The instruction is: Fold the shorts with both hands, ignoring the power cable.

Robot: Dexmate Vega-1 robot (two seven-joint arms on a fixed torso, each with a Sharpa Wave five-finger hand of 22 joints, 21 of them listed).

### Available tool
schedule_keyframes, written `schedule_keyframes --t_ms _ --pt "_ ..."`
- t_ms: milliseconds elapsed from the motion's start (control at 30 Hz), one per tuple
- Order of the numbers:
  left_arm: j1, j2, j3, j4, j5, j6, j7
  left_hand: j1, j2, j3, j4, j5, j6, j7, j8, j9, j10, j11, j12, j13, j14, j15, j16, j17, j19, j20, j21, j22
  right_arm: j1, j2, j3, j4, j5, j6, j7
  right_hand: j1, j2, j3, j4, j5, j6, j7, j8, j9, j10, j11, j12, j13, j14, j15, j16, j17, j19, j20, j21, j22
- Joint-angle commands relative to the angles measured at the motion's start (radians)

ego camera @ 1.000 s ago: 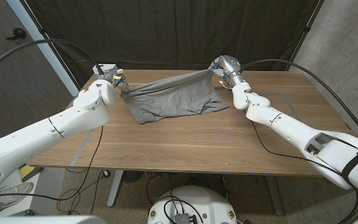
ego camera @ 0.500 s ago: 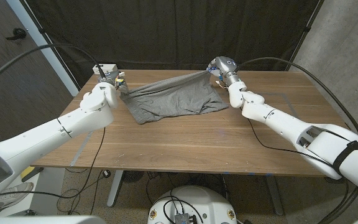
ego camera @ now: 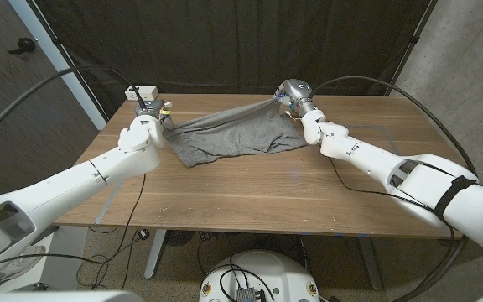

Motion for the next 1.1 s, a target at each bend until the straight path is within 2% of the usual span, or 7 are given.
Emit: schedule_keyframes --t_ms 33,333,500,600,733,933,1100 --pt "-0.032 -0.055 0.053 0.087 0.034 -0.002 0.009 0.005 0.023 0.057 0.059 0.0 -0.009 0.004 -0.008 -0.004 -0.004 -0.003 -0.01 0.02 0.006 -0.163 0.001 0.004 0.008 0.003 0.009 0.001 0.059 0.064 -0.071 0.147 0.01 0.01 -0.008 0.03 0.025 0.005 -0.001 0.003 -0.013 -0.002 -0.004 0.0 0.016 -0.013 -0.007 -0.001 0.005 -0.081 -0.012 -0.007 0.0 -0.043 0.007 -0.001" --pt "-0.077 -0.084 0.133 0.137 0.081 0.023 -0.042 -0.003 0.062 0.079 0.072 0.007 -0.084 0.001 -0.071 -0.043 -0.054 0.005 -0.065 -0.027 -0.01 -0.156 -0.014 -0.004 -0.001 0.011 0.023 -0.001 0.063 0.066 -0.105 0.129 0.017 -0.057 0.048 0.034 0.045 0.028 0.005 -0.008 -0.054 -0.014 -0.015 -0.006 -0.021 -0.014 -0.056 -0.046 -0.01 -0.08 -0.071 -0.06 -0.024 -0.053 0.01 -0.003" --pt "-0.117 -0.09 0.195 0.16 0.113 0.05 -0.116 -0.036 0.071 0.092 0.092 0.011 -0.126 0.004 -0.116 -0.074 -0.097 0.02 -0.107 -0.057 -0.029 -0.153 -0.029 -0.018 -0.012 0.012 0.032 -0.002 0.066 0.027 -0.112 0.027 0.028 -0.143 0.21 0.042 0.048 0.052 0.005 -0.02 -0.106 -0.016 -0.025 -0.01 -0.069 -0.014 -0.097 -0.073 -0.044 -0.081 -0.127 -0.101 -0.038 -0.049 0.013 -0.005" --pt "-0.143 -0.093 0.212 0.168 0.101 0.067 -0.183 -0.118 0.058 0.086 0.131 0.007 -0.211 0.003 -0.187 -0.112 -0.182 0.037 -0.173 -0.096 -0.098 -0.135 -0.057 -0.044 -0.044 0.015 0.037 -0.003 0.056 0.019 -0.121 0.002 0.003 -0.181 0.192 0.032 0.042 0.091 0.011 -0.04 -0.253 -0.028 -0.035 -0.024 -0.192 -0.02 -0.183 -0.111 -0.109 -0.084 -0.244 -0.2 -0.08 -0.027 0.009 -0.007" --pt "-0.171 -0.096 0.242 0.174 0.104 0.097 -0.234 -0.218 0.051 0.094 0.168 0.009 -0.377 0.017 -0.284 -0.14 -0.304 0.089 -0.262 -0.158 -0.22 -0.092 -0.073 -0.104 -0.108 0.045 0.034 -0.007 0.063 -0.007 -0.114 -0.063 0.028 -0.215 0.329 -0.059 0.025 0.116 0.051 -0.05 -0.49 -0.043 -0.035 -0.037 -0.335 -0.035 -0.31 -0.163 -0.204 -0.068 -0.418 -0.382 -0.098 0.006 -0.01 -0.014" --pt "-0.212 -0.095 0.296 0.172 0.124 0.149 -0.285 -0.293 0.066 0.133 0.171 0.013 -0.707 0.039 -0.3 -0.145 -0.598 0.128 -0.311 -0.248 -0.452 0.021 -0.073 -0.207 -0.201 0.085 0.016 -0.016 0.044 -0.035 -0.101 -0.135 0.025 -0.253 0.356 -0.14 0.007 0.125 0.075 -0.046 -0.712 -0.033 -0.038 -0.038 -0.508 -0.026 -0.389 -0.202 -0.33 -0.046 -0.51 -0.503 -0.125 0.045 -0.035 -0.014" --pt "-0.196 -0.071 0.298 0.118 0.144 0.164 -0.248 -0.315 0.066 0.148 0.173 0.016 -0.792 0.022 -0.296 -0.145 -0.694 0.141 -0.311 -0.275 -0.493 0.045 -0.067 -0.234 -0.224 0.093 0.009 -0.018 -0.002 -0.08 -0.058 -0.21 0.042 -0.219 0.311 -0.17 0.006 0.124 0.088 -0.046 -0.732 -0.032 -0.026 -0.037 -0.543 -0.011 -0.39 -0.213 -0.37 -0.028 -0.514 -0.527 -0.136 0.065 -0.045 -0.014"
